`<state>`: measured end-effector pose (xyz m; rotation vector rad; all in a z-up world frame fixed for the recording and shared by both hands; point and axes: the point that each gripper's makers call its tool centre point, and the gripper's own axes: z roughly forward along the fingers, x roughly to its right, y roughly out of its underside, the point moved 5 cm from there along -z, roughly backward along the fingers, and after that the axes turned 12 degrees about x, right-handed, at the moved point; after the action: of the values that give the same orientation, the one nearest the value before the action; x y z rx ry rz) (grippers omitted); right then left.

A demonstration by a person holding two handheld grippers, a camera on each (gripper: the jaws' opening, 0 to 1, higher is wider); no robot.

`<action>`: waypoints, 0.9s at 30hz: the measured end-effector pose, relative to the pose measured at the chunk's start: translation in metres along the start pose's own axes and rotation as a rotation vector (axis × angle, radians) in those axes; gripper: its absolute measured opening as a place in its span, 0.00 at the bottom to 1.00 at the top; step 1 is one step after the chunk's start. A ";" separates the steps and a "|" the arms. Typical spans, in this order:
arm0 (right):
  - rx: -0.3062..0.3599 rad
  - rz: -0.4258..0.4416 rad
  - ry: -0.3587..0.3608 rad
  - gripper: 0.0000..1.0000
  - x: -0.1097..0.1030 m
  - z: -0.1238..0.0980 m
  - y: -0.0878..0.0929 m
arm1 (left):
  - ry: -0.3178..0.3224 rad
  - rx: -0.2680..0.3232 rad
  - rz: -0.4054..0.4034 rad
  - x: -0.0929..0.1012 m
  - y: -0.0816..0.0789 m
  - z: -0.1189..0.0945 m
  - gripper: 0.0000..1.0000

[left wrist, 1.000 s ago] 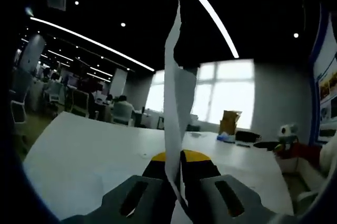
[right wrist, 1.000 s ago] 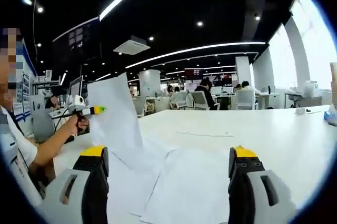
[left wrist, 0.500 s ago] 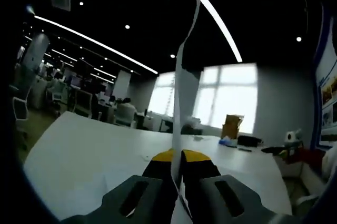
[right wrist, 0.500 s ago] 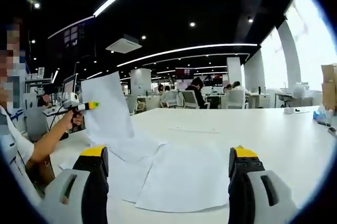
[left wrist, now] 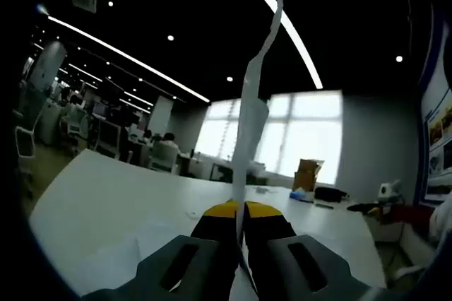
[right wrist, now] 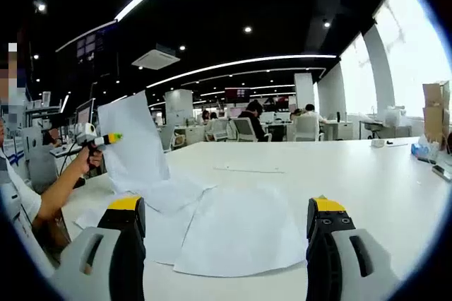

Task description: Organize the stack of printing papers by aligning and flattening the scattered papers on the table

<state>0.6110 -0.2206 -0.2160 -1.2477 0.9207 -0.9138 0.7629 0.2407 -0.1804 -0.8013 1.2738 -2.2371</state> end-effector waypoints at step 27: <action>-0.114 -0.106 0.005 0.90 0.027 0.023 -0.005 | -0.024 0.006 -0.001 -0.008 0.001 -0.002 0.06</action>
<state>0.6425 -0.2381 -0.2111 -1.4033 0.9282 -0.9586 0.7675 0.2465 -0.1840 -0.8248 1.2557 -2.2243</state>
